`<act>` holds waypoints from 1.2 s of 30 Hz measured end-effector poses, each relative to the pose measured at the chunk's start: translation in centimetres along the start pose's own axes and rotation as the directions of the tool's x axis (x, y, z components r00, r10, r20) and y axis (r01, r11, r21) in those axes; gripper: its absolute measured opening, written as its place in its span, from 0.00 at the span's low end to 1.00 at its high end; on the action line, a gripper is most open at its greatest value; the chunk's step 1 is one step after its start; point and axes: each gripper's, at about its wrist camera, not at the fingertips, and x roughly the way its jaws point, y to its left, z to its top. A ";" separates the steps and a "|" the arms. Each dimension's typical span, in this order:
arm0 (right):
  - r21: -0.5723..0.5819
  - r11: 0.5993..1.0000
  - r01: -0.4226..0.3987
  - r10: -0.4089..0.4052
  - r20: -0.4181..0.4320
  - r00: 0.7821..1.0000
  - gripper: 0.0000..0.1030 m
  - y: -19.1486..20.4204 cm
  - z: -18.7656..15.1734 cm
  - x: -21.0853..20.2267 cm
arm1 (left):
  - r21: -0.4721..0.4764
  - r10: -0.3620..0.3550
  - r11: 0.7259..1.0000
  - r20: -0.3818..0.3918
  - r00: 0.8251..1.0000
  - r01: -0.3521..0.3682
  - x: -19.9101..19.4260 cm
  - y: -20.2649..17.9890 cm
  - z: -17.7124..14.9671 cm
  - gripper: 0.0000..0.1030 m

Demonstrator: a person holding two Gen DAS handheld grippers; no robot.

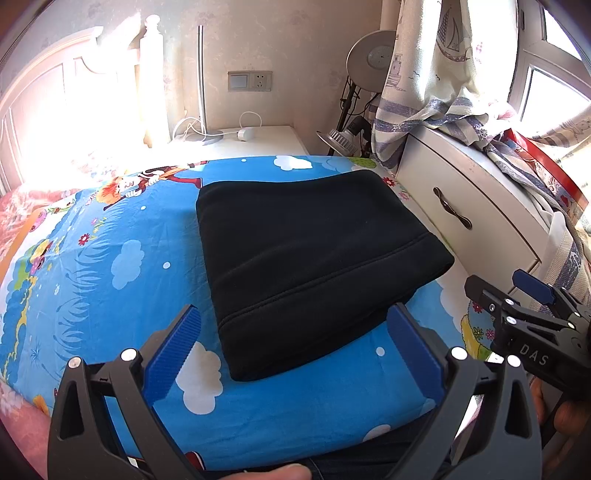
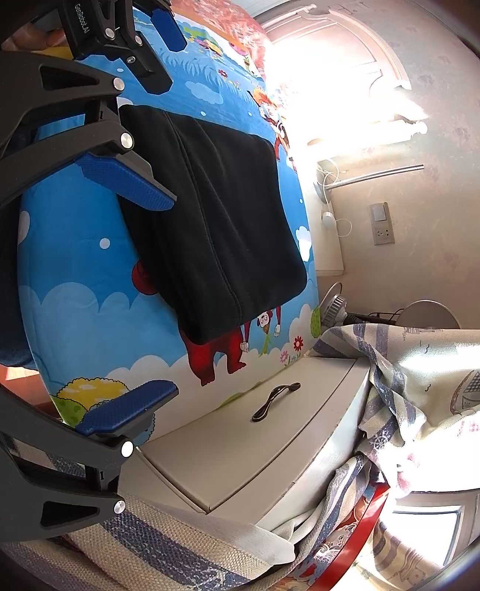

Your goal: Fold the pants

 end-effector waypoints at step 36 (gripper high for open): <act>-0.005 1.000 -0.003 0.003 -0.005 1.000 0.87 0.1 -0.3 0.2 | 0.000 -0.002 1.000 -0.003 1.000 0.002 0.0 -0.1 0.0 0.98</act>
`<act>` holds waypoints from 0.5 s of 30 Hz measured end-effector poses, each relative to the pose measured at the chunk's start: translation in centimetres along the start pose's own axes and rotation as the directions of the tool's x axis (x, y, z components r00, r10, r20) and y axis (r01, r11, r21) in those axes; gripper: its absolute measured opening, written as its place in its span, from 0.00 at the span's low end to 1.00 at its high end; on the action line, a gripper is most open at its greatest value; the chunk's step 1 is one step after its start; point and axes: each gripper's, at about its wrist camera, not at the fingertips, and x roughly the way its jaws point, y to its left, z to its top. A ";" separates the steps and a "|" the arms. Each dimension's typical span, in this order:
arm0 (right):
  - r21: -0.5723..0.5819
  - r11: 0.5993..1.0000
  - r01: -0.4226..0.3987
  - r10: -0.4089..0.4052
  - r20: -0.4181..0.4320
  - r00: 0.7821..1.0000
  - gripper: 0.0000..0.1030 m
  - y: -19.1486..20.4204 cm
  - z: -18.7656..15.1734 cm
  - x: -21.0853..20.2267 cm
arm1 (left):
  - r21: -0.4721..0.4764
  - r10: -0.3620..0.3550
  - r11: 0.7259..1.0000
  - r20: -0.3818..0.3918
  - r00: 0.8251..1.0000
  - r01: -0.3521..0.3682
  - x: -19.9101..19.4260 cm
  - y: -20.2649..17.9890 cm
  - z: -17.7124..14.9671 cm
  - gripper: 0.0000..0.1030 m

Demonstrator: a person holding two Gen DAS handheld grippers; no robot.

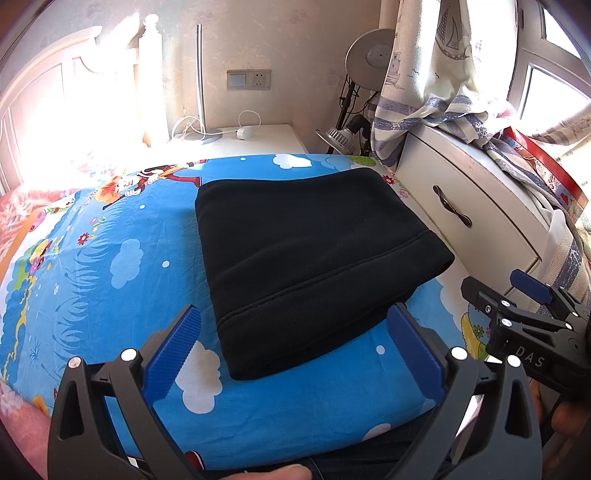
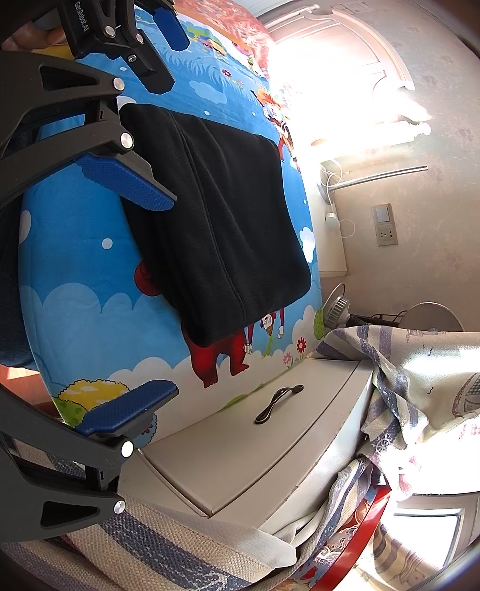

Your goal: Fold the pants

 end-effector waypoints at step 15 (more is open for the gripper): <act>-0.008 1.000 -0.006 0.006 -0.006 1.000 0.87 0.3 -0.5 0.6 | -0.025 -0.025 0.999 0.037 0.999 0.026 -0.5 3.3 0.0 0.98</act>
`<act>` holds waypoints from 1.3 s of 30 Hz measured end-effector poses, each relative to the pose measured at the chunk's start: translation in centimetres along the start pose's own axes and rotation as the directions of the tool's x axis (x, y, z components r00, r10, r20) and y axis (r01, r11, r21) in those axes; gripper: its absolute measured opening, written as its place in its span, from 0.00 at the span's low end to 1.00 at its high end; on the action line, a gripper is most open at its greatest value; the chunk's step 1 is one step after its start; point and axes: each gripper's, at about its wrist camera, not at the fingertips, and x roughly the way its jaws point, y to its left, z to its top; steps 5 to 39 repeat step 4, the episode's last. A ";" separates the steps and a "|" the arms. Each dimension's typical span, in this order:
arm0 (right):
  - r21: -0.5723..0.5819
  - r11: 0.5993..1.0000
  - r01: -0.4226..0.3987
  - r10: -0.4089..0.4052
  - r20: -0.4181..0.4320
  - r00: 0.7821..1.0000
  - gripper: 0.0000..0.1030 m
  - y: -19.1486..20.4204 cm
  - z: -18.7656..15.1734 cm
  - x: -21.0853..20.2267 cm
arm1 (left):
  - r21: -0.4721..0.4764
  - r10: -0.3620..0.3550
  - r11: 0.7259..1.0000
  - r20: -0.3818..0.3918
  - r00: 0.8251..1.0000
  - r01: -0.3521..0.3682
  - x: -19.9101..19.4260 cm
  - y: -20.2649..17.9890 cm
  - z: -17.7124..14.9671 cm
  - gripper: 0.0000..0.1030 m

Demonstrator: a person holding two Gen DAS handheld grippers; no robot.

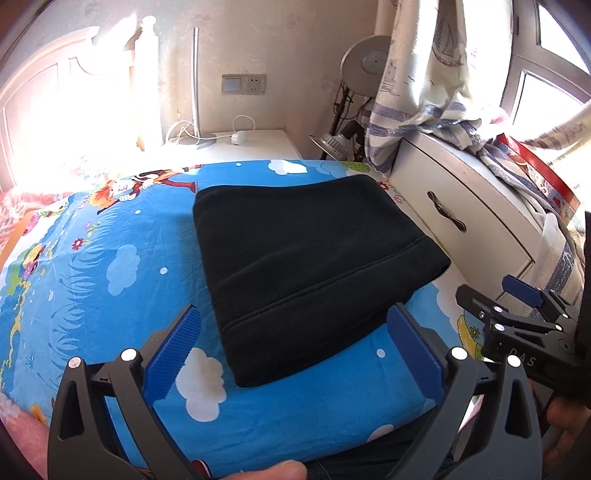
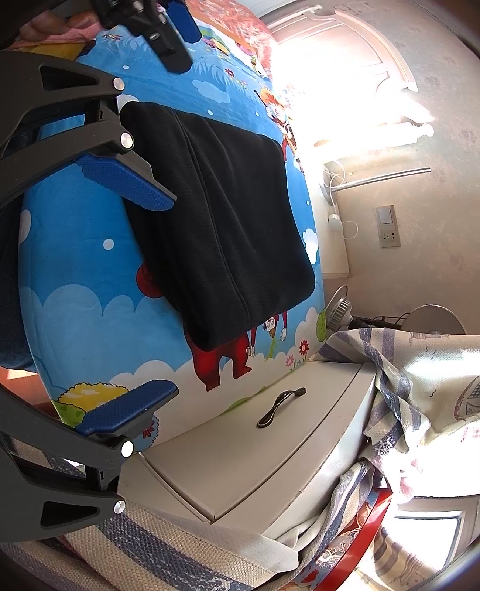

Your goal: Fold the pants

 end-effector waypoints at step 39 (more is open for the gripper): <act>0.004 1.000 -0.011 0.011 -0.016 1.000 0.89 0.1 -0.6 1.1 | -0.263 0.253 0.933 -0.002 0.968 -0.244 -2.2 13.6 -0.5 0.98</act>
